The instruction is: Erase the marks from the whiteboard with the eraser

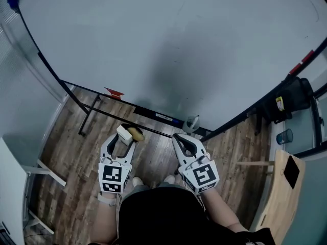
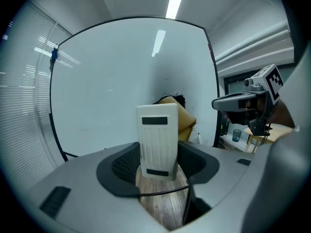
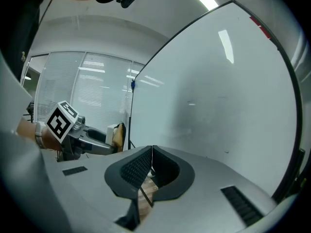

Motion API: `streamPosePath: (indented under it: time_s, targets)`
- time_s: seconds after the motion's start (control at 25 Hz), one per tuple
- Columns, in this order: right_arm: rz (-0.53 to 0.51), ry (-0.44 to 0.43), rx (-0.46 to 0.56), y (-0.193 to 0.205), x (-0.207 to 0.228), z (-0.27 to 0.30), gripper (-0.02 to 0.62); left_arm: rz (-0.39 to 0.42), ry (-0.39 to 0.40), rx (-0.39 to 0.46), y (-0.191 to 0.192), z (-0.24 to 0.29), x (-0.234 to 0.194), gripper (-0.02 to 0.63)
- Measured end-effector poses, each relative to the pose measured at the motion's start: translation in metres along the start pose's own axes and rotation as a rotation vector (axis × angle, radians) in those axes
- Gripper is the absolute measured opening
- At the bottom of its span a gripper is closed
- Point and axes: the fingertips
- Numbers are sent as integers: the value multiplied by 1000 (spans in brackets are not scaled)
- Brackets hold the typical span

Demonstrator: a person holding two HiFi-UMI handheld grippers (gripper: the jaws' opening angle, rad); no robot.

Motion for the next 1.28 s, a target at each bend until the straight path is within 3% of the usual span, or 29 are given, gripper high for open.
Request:
streamPosePath:
  time_s: [0.36, 0.56, 0.76, 1.28]
  targets:
    - [2, -37, -11, -4, -9, 15, 29, -53, -42, 9, 10, -9, -21, 253]
    - [-25, -58, 29, -7, -14, 21, 29, -50, -53, 22, 5, -9, -28, 253]
    - [14, -22, -16, -3, -6, 24, 29, -50, -49, 27, 2, -7, -30, 253]
    - [24, -37, 8, -2, 0, 32, 29, -40, -33, 25, -5, 5, -30, 253]
Point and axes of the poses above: the fingertips, and each gripper's own axes: z forward along the fingers, x to its right, y out of its underside, and after that the axes turned 15 degrees about -x, right-handed
